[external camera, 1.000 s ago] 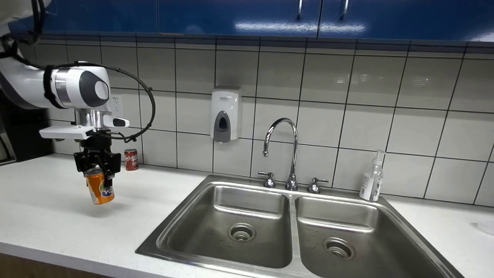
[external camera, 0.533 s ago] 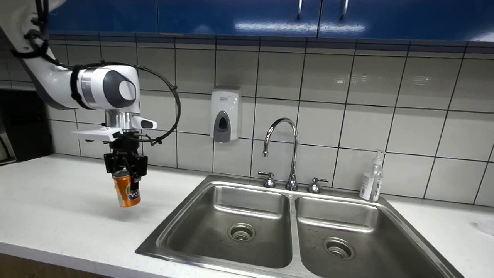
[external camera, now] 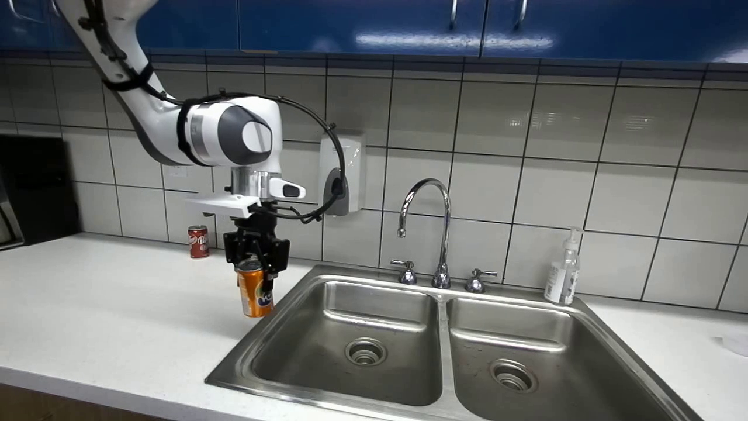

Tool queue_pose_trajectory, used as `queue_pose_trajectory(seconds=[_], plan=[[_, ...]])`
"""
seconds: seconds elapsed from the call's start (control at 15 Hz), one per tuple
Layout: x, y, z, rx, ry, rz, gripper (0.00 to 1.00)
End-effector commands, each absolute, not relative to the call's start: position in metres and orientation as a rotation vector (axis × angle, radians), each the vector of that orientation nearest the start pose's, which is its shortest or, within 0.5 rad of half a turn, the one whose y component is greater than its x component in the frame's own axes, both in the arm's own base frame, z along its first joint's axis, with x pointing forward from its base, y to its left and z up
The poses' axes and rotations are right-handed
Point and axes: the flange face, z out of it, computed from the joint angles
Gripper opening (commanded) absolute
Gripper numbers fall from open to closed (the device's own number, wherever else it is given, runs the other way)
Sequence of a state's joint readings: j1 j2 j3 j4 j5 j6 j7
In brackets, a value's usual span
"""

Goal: Put the can inside the sink

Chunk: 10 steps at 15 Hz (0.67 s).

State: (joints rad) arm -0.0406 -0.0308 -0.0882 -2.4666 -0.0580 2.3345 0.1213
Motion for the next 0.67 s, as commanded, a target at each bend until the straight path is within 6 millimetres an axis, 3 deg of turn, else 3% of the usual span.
queue_pose_trajectory(seconds=[0.0, 0.33, 0.6], plan=[[0.464, -0.108, 0.309, -3.144, 0.314, 0.141, 0.39], [0.477, -0.162, 0.301, -3.144, 0.304, 0.148, 0.39], [0.492, -0.182, 0.278, -3.154, 0.255, 0.185, 0.39]])
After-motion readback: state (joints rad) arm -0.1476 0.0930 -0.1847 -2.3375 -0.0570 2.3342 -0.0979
